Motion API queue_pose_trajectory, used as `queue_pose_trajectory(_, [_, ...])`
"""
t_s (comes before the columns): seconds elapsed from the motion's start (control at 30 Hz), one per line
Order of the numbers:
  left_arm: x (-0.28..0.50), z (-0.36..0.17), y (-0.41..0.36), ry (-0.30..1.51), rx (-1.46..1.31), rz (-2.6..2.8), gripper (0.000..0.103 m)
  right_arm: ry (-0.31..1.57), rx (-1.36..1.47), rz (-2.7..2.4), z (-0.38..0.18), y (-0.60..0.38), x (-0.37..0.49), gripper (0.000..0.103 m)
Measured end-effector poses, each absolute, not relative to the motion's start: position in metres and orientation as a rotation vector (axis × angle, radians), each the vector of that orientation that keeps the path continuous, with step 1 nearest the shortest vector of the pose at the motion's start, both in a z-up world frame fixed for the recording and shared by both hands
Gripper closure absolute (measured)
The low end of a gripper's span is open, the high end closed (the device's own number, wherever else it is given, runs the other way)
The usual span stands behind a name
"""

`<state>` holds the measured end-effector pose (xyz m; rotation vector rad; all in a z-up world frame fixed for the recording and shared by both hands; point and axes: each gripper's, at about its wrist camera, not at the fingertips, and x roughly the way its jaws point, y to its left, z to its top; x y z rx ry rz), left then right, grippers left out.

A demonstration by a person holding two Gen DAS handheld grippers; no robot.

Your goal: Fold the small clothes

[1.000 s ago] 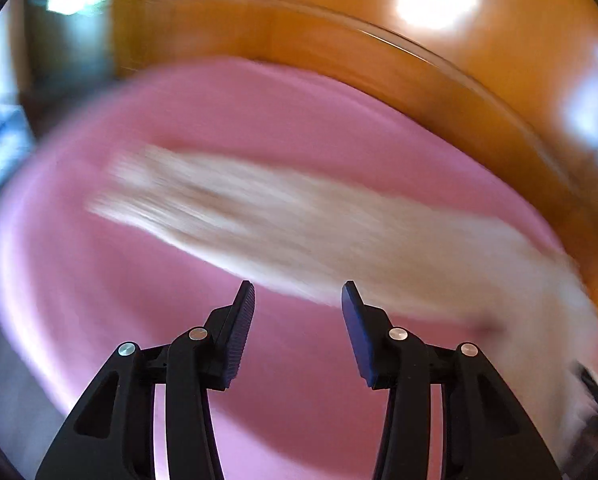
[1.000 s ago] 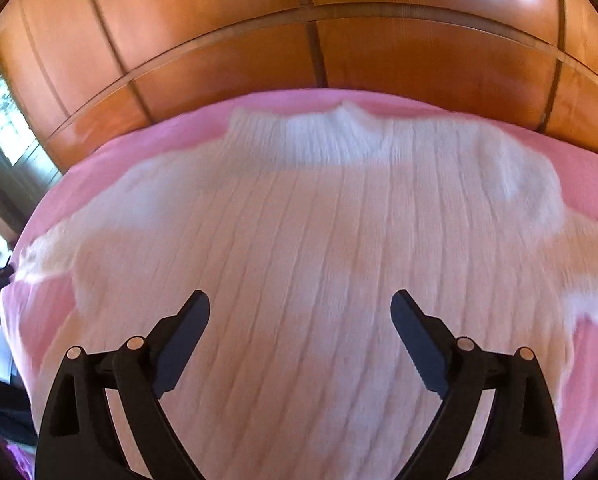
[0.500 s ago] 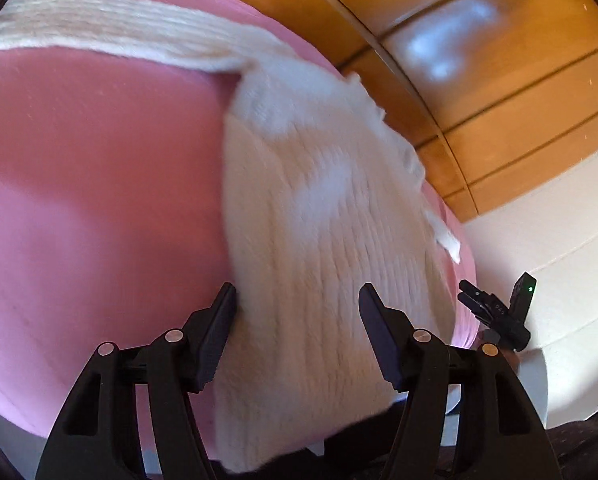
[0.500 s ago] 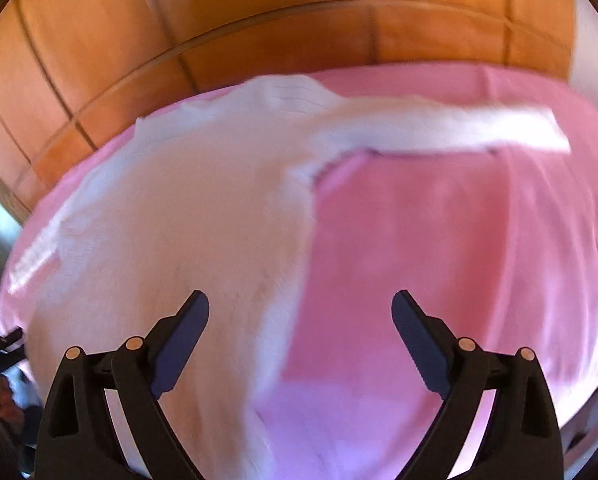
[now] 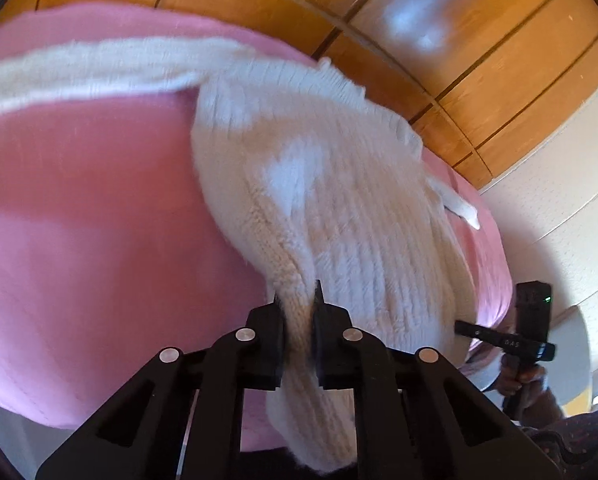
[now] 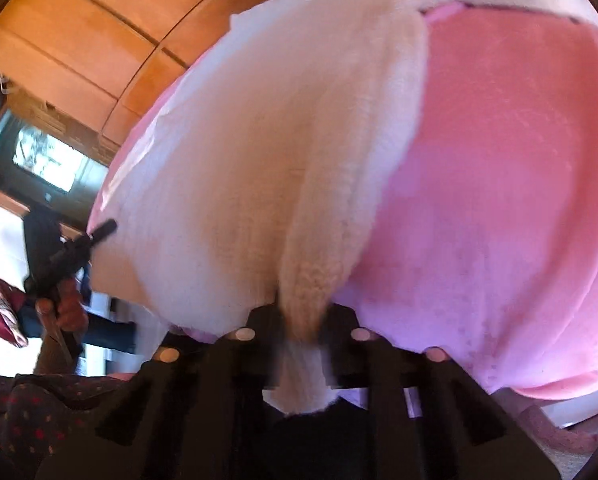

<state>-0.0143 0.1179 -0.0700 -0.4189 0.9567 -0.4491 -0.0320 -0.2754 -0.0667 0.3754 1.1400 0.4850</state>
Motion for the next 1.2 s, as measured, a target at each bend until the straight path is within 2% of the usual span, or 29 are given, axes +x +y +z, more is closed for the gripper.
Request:
queue_pose_trajectory(0.2, [-0.011,-0.007,0.138,0.853,-0.535,-0.526,0.094,0.816,0.160,0.459,0.074,-0.291,-0.057,0.092])
queue_pose_trajectory(0.27, [-0.012,0.001,0.141,0.880,-0.543,-0.545,0.094,0.860,0.060,0.507,0.093,-0.282,-0.068,0.091])
queue_pose_trajectory(0.33, [-0.013,-0.003,0.145,0.935,-0.523,-0.512,0.093,0.911,-0.001,0.594,0.089,-0.274,-0.080,0.078])
queue_pose_trajectory(0.37, [-0.015,-0.009,0.148,0.960,-0.498,-0.478,0.092,0.917,-0.005,0.591,0.084,-0.275,-0.084,0.045])
queue_pose_trajectory(0.4, [-0.016,-0.021,0.154,0.992,-0.483,-0.431,0.091,0.931,0.028,0.569,0.077,-0.280,-0.082,0.024])
queue_pose_trajectory(0.43, [-0.015,-0.029,0.156,1.014,-0.484,-0.386,0.088,0.940,0.077,0.545,0.068,-0.285,-0.079,0.027])
queue_pose_trajectory(0.47, [-0.015,-0.038,0.160,1.037,-0.487,-0.345,0.080,0.950,0.120,0.515,0.060,-0.292,-0.076,0.034])
queue_pose_trajectory(0.5, [-0.015,-0.045,0.162,1.047,-0.494,-0.334,0.076,0.958,0.158,0.484,0.051,-0.300,-0.072,0.037])
queue_pose_trajectory(0.6, [-0.014,-0.068,0.173,1.072,-0.518,-0.249,0.073,0.998,0.257,0.377,0.016,-0.322,-0.049,0.050])
queue_pose_trajectory(0.67, [-0.011,-0.077,0.177,1.072,-0.536,-0.216,0.073,1.025,0.339,0.305,-0.013,-0.339,-0.032,0.053])
queue_pose_trajectory(0.73, [-0.010,-0.082,0.177,1.057,-0.556,-0.209,0.059,1.044,0.426,0.306,-0.033,-0.346,-0.011,0.054])
queue_pose_trajectory(0.77, [-0.008,-0.083,0.176,1.044,-0.569,-0.215,0.048,1.061,0.464,0.328,-0.044,-0.344,-0.004,0.054])
queue_pose_trajectory(0.87, [0.000,-0.095,0.167,1.046,-0.602,-0.258,0.046,1.123,0.501,0.393,-0.071,-0.320,0.002,0.054])
queue_pose_trajectory(0.9, [0.001,-0.096,0.167,1.047,-0.602,-0.269,0.046,1.122,0.499,0.401,-0.074,-0.314,0.002,0.058])
queue_pose_trajectory(0.93, [0.003,-0.099,0.163,1.055,-0.596,-0.276,0.047,1.117,0.483,0.418,-0.073,-0.307,0.000,0.068])
queue_pose_trajectory(0.97, [0.004,-0.102,0.161,1.065,-0.589,-0.295,0.061,1.121,0.467,0.442,-0.072,-0.300,0.001,0.095])
queue_pose_trajectory(1.0, [0.006,-0.103,0.153,1.081,-0.567,-0.334,0.081,1.119,0.439,0.444,-0.067,-0.295,0.000,0.095])
queue_pose_trajectory(1.03, [0.006,-0.102,0.146,1.085,-0.531,-0.338,0.088,1.109,0.378,0.443,-0.057,-0.288,-0.004,0.095])
queue_pose_trajectory(1.07, [0.004,-0.097,0.142,1.077,-0.486,-0.333,0.091,1.090,0.339,0.450,-0.050,-0.284,-0.006,0.096])
queue_pose_trajectory(1.2, [-0.012,-0.075,0.141,1.046,-0.525,-0.437,0.092,0.986,0.211,0.431,0.002,-0.299,-0.027,0.098])
